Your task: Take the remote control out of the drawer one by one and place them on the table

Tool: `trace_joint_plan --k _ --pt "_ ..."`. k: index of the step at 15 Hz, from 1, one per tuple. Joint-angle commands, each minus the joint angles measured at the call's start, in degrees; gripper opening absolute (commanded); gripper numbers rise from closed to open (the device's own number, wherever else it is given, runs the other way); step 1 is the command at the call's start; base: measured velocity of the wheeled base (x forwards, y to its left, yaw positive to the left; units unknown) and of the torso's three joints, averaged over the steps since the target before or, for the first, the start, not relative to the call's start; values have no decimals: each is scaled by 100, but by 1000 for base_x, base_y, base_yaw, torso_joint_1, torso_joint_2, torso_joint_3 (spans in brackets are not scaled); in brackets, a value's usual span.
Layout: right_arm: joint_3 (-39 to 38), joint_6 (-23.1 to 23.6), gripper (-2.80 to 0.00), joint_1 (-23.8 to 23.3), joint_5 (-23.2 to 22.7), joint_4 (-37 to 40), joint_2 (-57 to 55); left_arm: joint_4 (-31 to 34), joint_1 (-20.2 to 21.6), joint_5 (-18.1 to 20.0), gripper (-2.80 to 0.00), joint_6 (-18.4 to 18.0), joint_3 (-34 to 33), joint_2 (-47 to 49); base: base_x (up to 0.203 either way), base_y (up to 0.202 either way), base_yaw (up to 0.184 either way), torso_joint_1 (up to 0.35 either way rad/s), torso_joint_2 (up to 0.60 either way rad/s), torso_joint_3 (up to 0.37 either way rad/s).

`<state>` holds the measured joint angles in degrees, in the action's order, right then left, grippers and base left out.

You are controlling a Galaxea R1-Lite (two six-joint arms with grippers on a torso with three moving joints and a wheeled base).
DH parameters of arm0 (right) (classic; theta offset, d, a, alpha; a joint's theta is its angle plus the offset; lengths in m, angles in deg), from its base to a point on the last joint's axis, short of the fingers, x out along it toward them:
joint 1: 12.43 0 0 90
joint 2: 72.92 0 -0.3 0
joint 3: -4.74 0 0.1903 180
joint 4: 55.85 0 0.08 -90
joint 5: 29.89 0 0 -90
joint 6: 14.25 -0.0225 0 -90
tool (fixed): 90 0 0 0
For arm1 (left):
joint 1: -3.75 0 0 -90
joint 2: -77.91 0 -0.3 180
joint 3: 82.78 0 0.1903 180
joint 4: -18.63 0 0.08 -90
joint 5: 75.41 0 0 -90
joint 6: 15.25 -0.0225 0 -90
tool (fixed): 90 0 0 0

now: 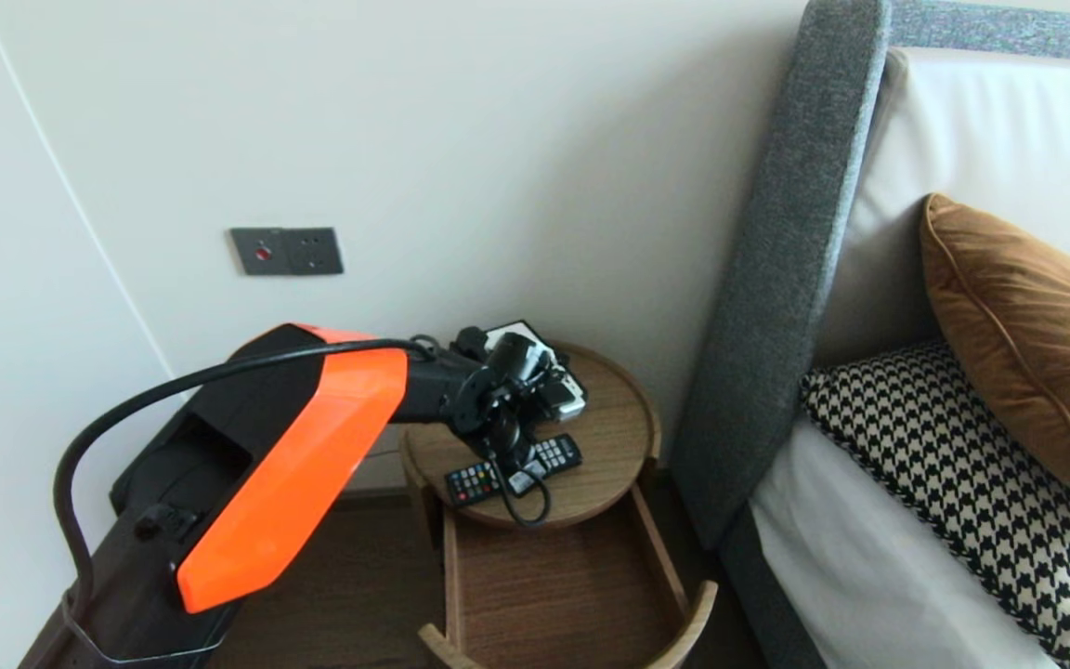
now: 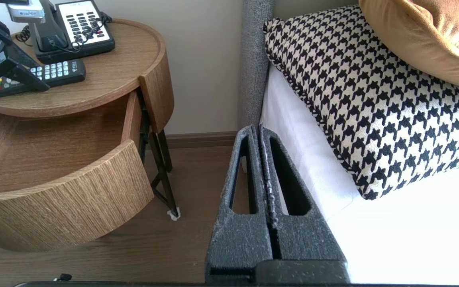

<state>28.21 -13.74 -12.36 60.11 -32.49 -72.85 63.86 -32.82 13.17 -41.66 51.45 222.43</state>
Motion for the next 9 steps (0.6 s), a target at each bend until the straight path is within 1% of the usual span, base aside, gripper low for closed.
trace_joint_plan --k 1,4,5,6,9 --pt "-1 2 -280 2 0 0 28 11 -26 2 -280 -5 -3 15 0 0 0 0 0 0" --pt "-1 2 -280 2 0 0 28 2 -26 -7 -280 -5 -3 6 0 0 0 0 0 0" --pt "-1 2 -280 -7 0 3 28 2 -26 -7 -273 -5 -3 15 0 0 0 0 0 0" --pt "-1 2 -280 2 0 0 28 2 -26 -6 0 12 -3 50 0 0 0 0 0 0" --pt "-1 2 -280 -2 0 2 28 -6 -35 -7 0 13 -3 59 0 0 0 0 0 0"
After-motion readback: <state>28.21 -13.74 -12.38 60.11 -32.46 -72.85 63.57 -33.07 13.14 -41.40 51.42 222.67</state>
